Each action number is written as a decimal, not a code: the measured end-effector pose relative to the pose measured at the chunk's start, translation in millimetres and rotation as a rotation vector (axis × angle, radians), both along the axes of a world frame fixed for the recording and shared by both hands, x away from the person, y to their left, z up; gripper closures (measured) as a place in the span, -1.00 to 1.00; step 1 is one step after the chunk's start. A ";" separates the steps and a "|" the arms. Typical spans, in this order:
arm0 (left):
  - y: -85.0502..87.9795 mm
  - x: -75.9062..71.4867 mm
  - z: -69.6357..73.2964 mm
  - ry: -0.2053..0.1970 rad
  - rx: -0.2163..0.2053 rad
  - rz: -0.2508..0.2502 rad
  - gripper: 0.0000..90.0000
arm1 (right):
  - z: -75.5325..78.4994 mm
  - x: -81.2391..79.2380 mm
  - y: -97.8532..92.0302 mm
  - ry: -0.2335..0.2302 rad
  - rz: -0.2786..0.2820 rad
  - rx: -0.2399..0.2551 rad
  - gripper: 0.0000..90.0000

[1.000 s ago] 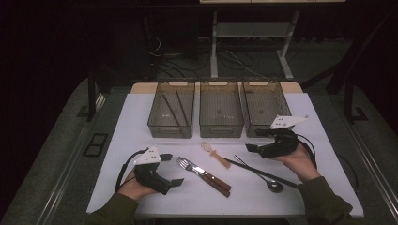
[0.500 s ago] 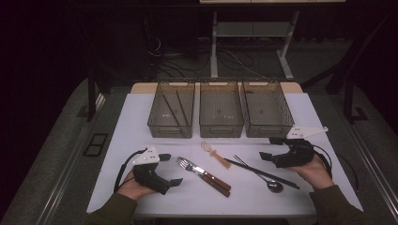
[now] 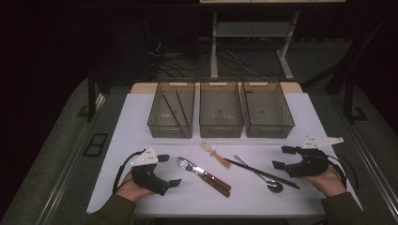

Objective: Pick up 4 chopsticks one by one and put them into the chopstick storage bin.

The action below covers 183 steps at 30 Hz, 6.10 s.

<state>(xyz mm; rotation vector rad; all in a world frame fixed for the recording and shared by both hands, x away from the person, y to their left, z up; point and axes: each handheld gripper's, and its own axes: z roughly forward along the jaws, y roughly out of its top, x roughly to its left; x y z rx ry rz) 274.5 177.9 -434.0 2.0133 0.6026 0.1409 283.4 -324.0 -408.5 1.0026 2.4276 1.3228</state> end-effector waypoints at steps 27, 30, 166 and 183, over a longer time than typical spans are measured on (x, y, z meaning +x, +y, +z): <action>-4.0 -3.0 0.6 -0.011 0.022 -0.014 -1.00 | -17.3 -5.4 11.2 0.079 0.138 -0.147 0.67; -4.4 -3.1 0.4 -0.009 0.019 -0.015 -1.00 | -19.8 -4.9 12.6 0.089 0.147 -0.171 0.70; -4.7 -1.5 0.5 -0.007 0.005 0.009 -1.00 | 32.5 27.7 50.3 -0.037 0.148 -0.069 0.91; -4.5 -0.9 -0.4 -0.013 0.014 0.003 -1.00 | 43.0 50.5 95.0 -0.033 0.149 -0.071 0.91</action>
